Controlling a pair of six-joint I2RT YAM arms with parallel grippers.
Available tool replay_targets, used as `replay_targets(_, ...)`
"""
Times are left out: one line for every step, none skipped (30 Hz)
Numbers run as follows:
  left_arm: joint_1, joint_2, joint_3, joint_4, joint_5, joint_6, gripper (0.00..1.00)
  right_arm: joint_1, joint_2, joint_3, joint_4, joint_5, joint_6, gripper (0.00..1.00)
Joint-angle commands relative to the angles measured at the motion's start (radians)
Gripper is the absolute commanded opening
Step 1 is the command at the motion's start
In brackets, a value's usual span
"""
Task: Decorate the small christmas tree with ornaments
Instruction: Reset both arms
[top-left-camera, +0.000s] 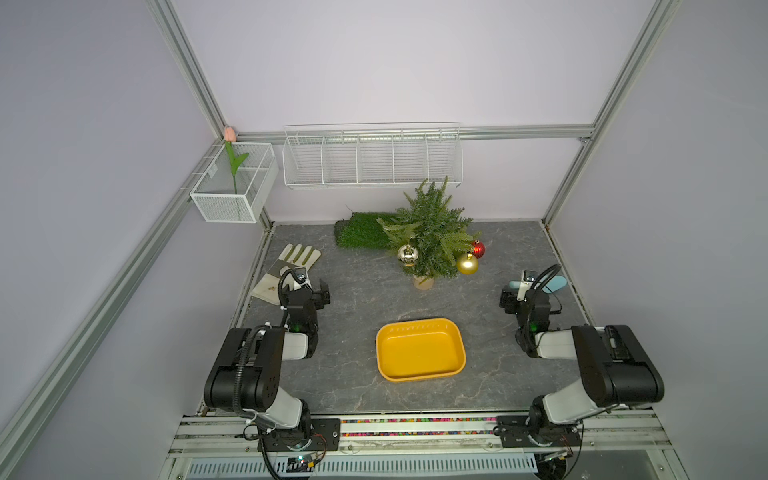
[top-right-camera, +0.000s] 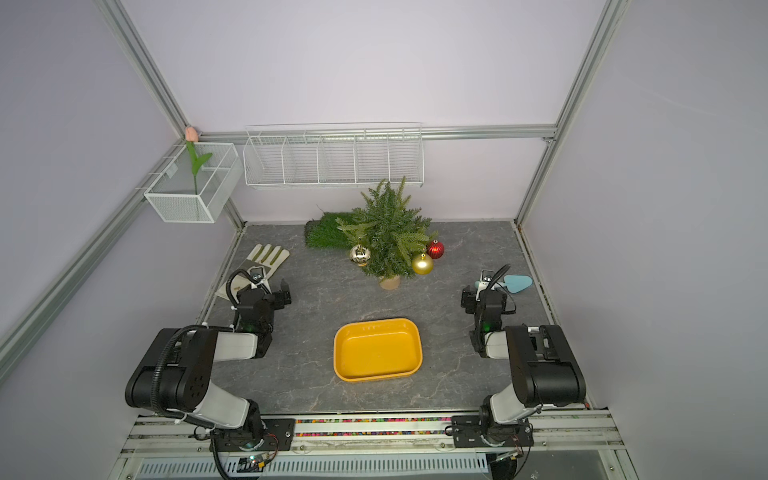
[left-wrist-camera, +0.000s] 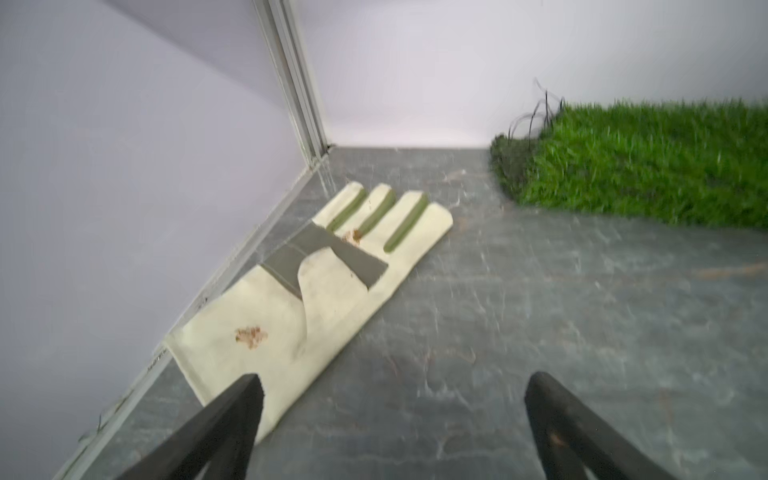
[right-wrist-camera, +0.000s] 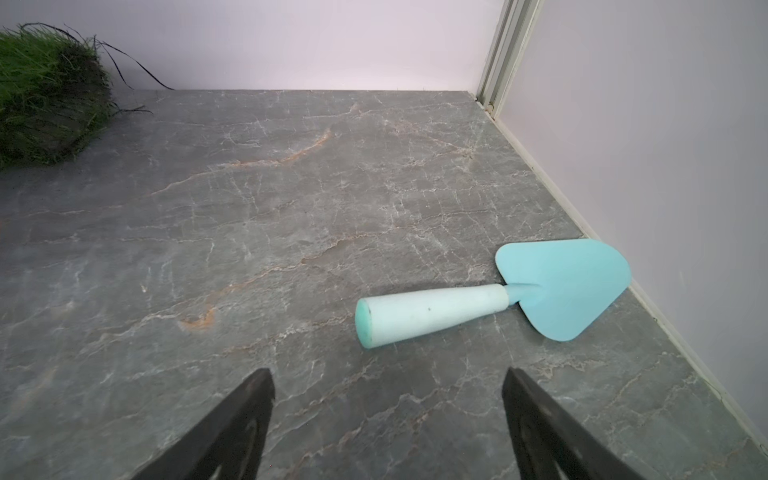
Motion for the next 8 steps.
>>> replay_targets(0.004,0.006,0.000,0.014,0.018,-0.039,0.99,0.005,-0.003,0.004,0.042,0.013,-0.019,0.89)
replay_targets(0.004,0.006,0.001,0.012,0.018,-0.038,0.99,0.004,-0.001,0.005,0.042,0.011,-0.021,0.89)
replay_targets(0.004,0.009,0.000,0.017,0.018,-0.039,0.99,0.007,0.005,0.002,0.058,0.010,-0.030,0.89)
replay_targets(0.004,0.007,0.000,0.015,0.018,-0.039,0.99,0.018,0.006,-0.002,0.068,0.010,-0.042,0.89)
replay_targets(0.004,0.007,0.000,0.016,0.018,-0.038,0.99,0.029,0.007,-0.002,0.070,0.013,-0.054,0.89)
replay_targets(0.004,0.007,0.000,0.016,0.018,-0.039,0.99,0.022,0.009,0.002,0.069,0.004,-0.045,0.89)
replay_targets(0.004,0.007,-0.001,0.016,0.019,-0.040,0.99,0.012,0.004,0.003,0.058,-0.009,-0.038,0.89)
replay_targets(0.004,0.007,0.000,0.016,0.019,-0.039,0.99,0.010,-0.005,0.003,0.048,-0.007,-0.035,0.89)
